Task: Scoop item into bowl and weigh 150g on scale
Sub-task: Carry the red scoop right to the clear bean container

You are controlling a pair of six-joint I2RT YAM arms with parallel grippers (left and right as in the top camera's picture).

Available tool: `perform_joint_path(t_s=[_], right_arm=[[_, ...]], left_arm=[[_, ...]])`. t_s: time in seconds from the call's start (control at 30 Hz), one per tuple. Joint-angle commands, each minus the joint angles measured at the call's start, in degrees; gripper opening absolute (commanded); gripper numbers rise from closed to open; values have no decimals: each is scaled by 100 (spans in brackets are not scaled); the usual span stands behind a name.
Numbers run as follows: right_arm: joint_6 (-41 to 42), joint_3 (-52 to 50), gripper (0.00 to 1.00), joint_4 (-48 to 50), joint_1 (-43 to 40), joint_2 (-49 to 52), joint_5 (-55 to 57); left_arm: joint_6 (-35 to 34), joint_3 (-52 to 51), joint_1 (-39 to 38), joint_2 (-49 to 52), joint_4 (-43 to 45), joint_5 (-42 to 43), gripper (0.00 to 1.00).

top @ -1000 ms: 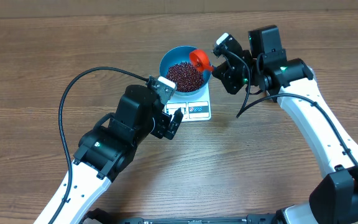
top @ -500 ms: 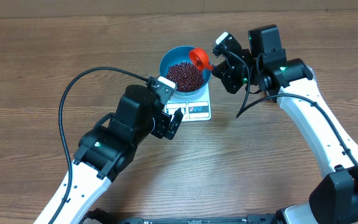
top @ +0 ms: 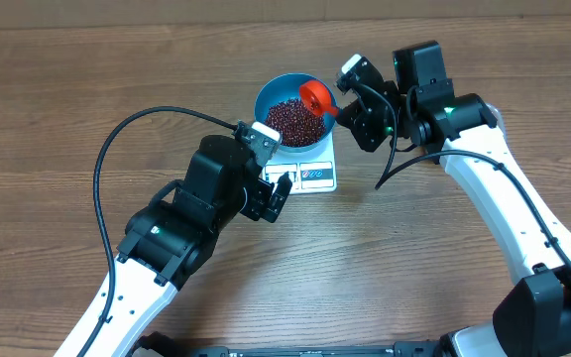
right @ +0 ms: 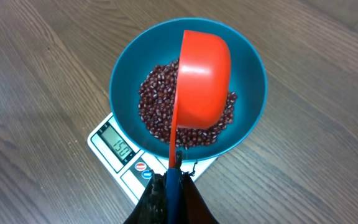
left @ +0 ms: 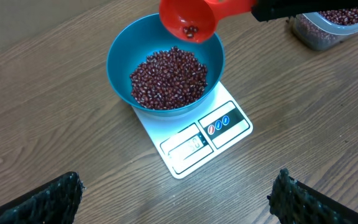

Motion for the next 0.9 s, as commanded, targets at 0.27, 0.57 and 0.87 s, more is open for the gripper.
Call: perform_joint_path(t_s=[0.27,0.57,0.87], right_arm=[[118,-20,4,81,-9,28,-579],[1235,-20,4,507,-260,28,-1414],[1655,72,4,525,-824,26,-1364]], left_arm=[[109,-20,22,9,2,7,100],[109,-20,22,9,2,9,100],[109,-20,22,9,2,9,100]])
